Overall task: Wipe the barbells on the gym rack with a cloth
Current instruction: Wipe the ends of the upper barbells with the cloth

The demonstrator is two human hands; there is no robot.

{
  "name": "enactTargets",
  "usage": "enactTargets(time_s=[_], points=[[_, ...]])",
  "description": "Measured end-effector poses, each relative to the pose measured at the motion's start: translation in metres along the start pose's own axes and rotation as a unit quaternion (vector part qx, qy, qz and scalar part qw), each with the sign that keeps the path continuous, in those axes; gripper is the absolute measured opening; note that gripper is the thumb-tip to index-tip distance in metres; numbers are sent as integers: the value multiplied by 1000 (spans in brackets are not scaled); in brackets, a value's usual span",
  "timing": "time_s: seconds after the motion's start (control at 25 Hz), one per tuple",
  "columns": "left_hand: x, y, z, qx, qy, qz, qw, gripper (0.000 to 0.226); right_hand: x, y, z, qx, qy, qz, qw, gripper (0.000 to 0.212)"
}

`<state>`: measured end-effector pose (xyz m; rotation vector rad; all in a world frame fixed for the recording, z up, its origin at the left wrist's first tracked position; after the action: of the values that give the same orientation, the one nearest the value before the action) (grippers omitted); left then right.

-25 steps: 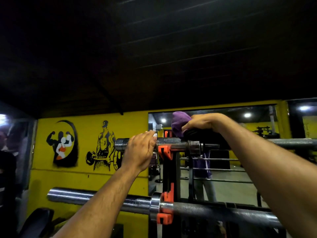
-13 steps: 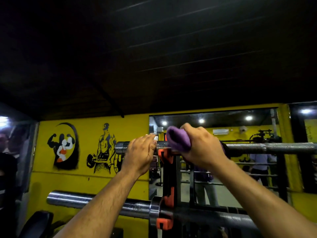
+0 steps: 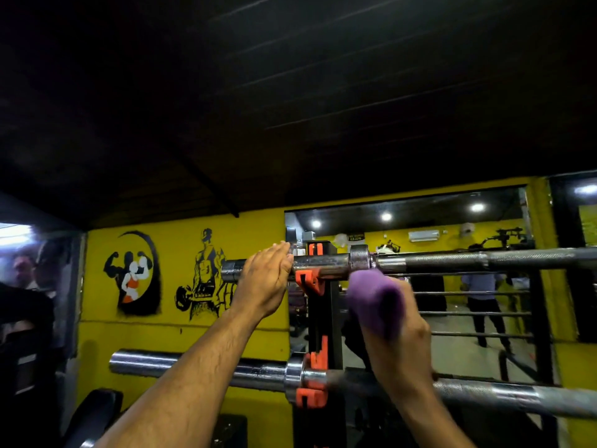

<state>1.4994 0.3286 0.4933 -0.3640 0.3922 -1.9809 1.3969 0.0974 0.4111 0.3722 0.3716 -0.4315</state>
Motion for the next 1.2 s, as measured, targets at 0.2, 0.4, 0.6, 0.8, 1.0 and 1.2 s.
enactTargets(time_s=[0.2, 0.4, 0.6, 0.8, 1.0, 1.2], points=[[0, 2, -2, -16, -1, 38, 999, 66, 84, 24, -16, 176, 494, 394, 755, 35], [-3, 5, -3, -25, -16, 37, 999, 66, 65, 61, 23, 152, 518, 512, 669, 60], [-4, 6, -1, -30, -32, 45, 998, 61, 67, 85, -13, 51, 596, 487, 636, 54], [-5, 6, -2, -39, -41, 41, 998, 65, 58, 75, 7, 5, 560, 479, 676, 47], [-4, 5, -3, -36, -40, 38, 998, 67, 56, 74, 7, -34, 565, 488, 665, 31], [-3, 4, -3, -41, -39, 37, 998, 63, 34, 72, -22, -40, 604, 515, 607, 18]])
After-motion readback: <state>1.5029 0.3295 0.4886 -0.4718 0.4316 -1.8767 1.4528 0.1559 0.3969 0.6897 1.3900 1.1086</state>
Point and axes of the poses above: each hand's wrist, its own z-axis towards the middle knuckle, its own y-axis out of the palm, x = y × z, the point moved 9 cm from there along z, towards the middle knuckle, and after that the axes turned 9 degrees about x, right-handed, at the moved point
